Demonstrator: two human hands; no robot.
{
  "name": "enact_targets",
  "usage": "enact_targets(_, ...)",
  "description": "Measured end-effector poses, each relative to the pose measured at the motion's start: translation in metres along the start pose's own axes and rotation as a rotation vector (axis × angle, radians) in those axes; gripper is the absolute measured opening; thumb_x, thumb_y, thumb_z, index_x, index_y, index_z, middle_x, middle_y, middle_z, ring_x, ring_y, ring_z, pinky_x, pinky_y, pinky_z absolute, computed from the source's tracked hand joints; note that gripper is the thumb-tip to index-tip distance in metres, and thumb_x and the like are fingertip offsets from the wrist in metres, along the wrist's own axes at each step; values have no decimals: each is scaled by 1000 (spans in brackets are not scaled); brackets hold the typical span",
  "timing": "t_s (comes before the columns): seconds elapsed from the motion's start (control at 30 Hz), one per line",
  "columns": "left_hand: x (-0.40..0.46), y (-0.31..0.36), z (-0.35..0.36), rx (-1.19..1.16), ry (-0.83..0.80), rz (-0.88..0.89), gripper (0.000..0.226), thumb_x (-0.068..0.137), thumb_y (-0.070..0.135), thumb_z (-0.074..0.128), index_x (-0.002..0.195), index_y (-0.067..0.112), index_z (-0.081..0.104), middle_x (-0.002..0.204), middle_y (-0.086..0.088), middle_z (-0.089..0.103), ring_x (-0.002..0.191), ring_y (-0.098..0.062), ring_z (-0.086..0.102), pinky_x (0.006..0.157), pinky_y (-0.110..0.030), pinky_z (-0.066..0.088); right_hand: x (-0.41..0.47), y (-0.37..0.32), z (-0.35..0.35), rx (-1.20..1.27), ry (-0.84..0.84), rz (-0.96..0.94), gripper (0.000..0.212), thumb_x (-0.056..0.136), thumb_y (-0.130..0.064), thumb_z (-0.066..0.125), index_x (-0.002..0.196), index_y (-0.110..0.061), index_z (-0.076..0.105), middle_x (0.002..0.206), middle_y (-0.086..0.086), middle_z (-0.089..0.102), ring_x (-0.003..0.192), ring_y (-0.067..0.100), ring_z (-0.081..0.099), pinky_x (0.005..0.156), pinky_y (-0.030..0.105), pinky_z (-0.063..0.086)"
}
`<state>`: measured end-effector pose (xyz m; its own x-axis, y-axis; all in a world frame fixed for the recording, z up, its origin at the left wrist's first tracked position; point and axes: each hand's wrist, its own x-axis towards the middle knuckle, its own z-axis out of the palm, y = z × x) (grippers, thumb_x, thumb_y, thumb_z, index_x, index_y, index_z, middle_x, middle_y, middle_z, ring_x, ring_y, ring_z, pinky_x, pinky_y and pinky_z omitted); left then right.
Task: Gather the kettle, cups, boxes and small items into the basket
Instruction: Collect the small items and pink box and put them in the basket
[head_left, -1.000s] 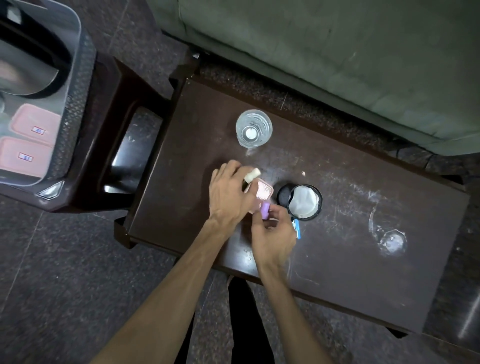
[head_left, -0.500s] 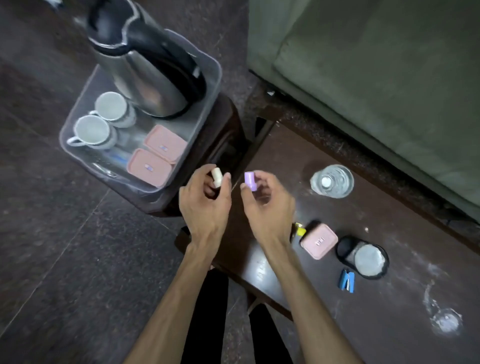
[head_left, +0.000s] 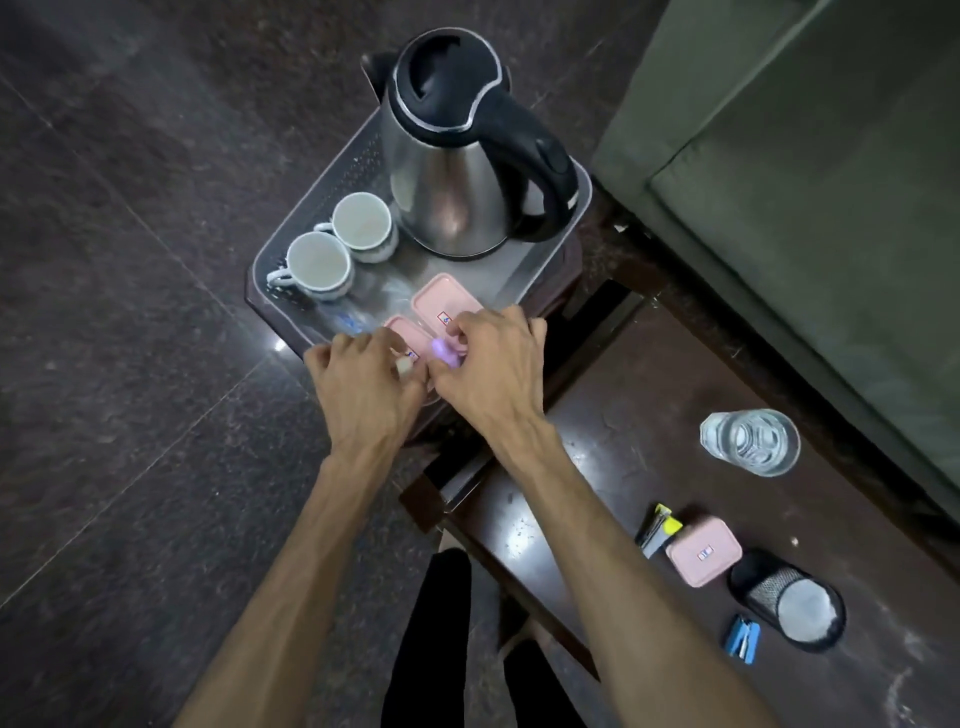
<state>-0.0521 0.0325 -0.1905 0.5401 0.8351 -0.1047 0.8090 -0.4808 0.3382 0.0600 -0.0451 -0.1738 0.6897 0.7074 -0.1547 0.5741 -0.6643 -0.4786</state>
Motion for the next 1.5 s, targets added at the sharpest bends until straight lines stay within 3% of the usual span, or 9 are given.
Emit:
enact_targets(0.23,-4,-4,1,-128,24,-22,47,85,59,62,109,19,72,98,2,73,100,-25,62,95,-41,33,-8,3,3,142,44,28,25,86,-36,73,103,-19,80,103,-5,78,105,24,60,93,40,40)
enact_targets(0.47,-22,15,1,-245,122,14,16,85,27,66,95,17,73,93,-1,71,87,-29,60,84,-43,38,-22,20,0,355,143,158,9,83,-12,71,89,-15,79,94,-2,75,87,21,63,79,37,54)
enact_targets(0.63,-53,53,15,-370,202,199,6,83,9,68,87,11,71,78,-2,63,75,-29,61,76,-44,43,-56,54,-11,446,209,328,11,80,-13,71,87,-18,78,87,-5,74,76,16,67,74,38,58)
enact_targets(0.77,-92,95,39,-386,50,301,14,76,4,73,87,13,71,77,0,60,73,-27,60,75,-43,45,-95,101,-17,470,188,522,11,80,-11,72,85,-19,77,83,-2,75,73,16,70,76,37,59)
enact_targets(0.97,-157,146,91,-302,-349,320,15,77,13,73,92,16,70,81,1,65,76,-26,66,76,-40,49,-173,174,-22,570,309,954,15,80,-10,73,85,-23,78,74,-14,72,72,3,69,76,21,53)
enact_targets(1.1,-197,164,131,-224,-585,207,23,85,27,72,106,20,68,100,0,68,94,-26,68,83,-37,51,-220,215,-20,548,385,1216,6,83,-19,74,87,-22,77,85,-2,79,82,20,73,75,27,53)
enact_targets(1.33,-236,185,176,-119,-668,136,36,85,37,76,111,18,61,111,-1,67,104,-27,68,86,-38,50,-256,261,-11,568,413,1382,14,88,-27,72,99,-26,64,92,-3,75,92,22,72,76,29,46)
enact_targets(1.43,-238,189,189,-103,-649,117,31,86,36,74,108,19,59,110,-1,67,102,-28,68,84,-38,50,-256,272,-3,582,370,1384,28,92,-27,71,116,-15,66,96,0,75,95,23,71,79,29,47)
enact_targets(1.5,-237,190,195,-102,-627,105,23,89,33,70,104,19,59,107,-2,69,100,-30,69,83,-40,49,-255,273,2,606,363,1373,21,94,-25,69,112,-14,69,87,-5,71,94,23,72,77,28,48)
